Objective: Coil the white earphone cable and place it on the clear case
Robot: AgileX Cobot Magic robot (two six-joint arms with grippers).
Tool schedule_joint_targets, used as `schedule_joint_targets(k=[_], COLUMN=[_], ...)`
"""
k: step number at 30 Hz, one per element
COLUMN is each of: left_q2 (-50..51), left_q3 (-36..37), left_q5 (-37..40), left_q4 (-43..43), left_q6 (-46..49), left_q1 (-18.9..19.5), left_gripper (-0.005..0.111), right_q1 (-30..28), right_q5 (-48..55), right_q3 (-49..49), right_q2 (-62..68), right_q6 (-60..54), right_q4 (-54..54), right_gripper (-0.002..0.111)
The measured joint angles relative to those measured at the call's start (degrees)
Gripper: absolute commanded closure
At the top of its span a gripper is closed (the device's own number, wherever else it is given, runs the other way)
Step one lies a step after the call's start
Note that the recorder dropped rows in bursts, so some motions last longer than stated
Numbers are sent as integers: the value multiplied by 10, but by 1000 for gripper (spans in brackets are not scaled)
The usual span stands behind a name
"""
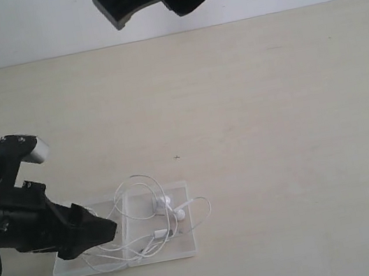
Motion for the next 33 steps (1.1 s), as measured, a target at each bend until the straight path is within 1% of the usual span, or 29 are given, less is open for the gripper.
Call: schedule_joint_targets(k=[4, 10, 20, 22, 26, 28, 30, 31, 33], left_q2=[0, -16, -139, -162, -205, -231, -258, -271, -297], left_q3=[0, -14, -61, -66, -66, -66, -66, -66, -66], left_q5=[-4, -8, -14, 2, 38, 55, 69, 74, 81], left_q4=[5, 8, 8, 8, 8, 8, 8, 8, 8], left_q6=[-55, -82, -115, -119, -120, -123, -122, -122, -122], left_q1=[0, 0, 0, 0, 0, 0, 0, 0, 0], left_gripper=[27, 30, 30, 30, 32, 39, 55, 65, 86], right_q1=[0, 0, 0, 0, 0, 0, 0, 0, 0], right_q5=[0, 0, 0, 0, 0, 1, 1, 1, 1], right_q3=[0, 0, 0, 0, 0, 0, 0, 0, 0], right_q2=[0, 0, -1, -6, -37, -56, -80, -90, -110], right_q6=[0, 0, 0, 0, 4, 8, 11, 12, 12], right_q4=[0, 0, -3, -3, -15, -23, -27, -30, -33], right_gripper=[54, 54, 54, 54, 58, 60, 64, 66, 73])
